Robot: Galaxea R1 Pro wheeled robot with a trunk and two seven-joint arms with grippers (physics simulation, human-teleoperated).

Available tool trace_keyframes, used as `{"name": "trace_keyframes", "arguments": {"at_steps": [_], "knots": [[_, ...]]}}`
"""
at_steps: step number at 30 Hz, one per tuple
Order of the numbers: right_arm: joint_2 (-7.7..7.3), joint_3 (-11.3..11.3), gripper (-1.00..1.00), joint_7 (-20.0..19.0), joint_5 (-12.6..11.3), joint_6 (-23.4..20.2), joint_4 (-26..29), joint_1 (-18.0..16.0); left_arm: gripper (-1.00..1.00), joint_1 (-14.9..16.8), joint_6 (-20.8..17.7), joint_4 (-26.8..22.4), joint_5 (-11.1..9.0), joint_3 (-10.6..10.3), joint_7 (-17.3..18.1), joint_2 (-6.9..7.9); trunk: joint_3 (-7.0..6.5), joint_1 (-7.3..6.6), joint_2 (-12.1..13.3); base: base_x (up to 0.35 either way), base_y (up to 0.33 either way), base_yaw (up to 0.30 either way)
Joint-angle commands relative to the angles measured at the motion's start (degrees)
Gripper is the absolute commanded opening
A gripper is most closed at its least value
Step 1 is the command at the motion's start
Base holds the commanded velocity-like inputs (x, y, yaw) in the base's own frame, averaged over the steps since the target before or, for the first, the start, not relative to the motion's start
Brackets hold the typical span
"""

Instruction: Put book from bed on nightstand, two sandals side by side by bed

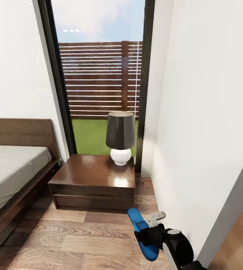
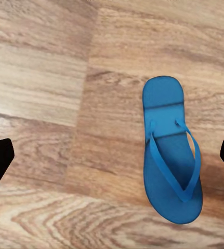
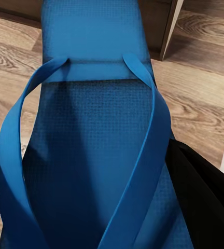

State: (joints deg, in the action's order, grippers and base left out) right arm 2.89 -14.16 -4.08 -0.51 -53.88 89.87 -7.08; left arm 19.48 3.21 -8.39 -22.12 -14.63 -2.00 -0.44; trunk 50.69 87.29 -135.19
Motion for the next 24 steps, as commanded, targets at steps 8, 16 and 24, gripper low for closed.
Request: {"name": "trace_keyframes", "arguments": {"at_steps": [8, 16, 24], "knots": [[0.01, 0.01, -1.00, -0.14, -0.02, -0.26, 0.05, -0.04, 1.00, 0.03, 0.22, 0.01, -0.47, -0.49, -0.20, 0.00, 0.06, -0.01, -0.02, 0.000, 0.000, 0.000], [0.01, 0.01, -1.00, -0.14, -0.02, -0.27, 0.03, -0.03, 1.00, 0.03, 0.22, -0.04, -0.47, -0.49, -0.20, 0.00, 0.06, -0.01, -0.02, 0.000, 0.000, 0.000], [0.07, 0.01, -1.00, -0.14, -0.02, -0.33, -0.03, -0.03, 1.00, 0.03, 0.22, -0.05, -0.47, -0.49, -0.20, 0.00, 0.06, -0.01, -0.02, 0.000, 0.000, 0.000]]}}
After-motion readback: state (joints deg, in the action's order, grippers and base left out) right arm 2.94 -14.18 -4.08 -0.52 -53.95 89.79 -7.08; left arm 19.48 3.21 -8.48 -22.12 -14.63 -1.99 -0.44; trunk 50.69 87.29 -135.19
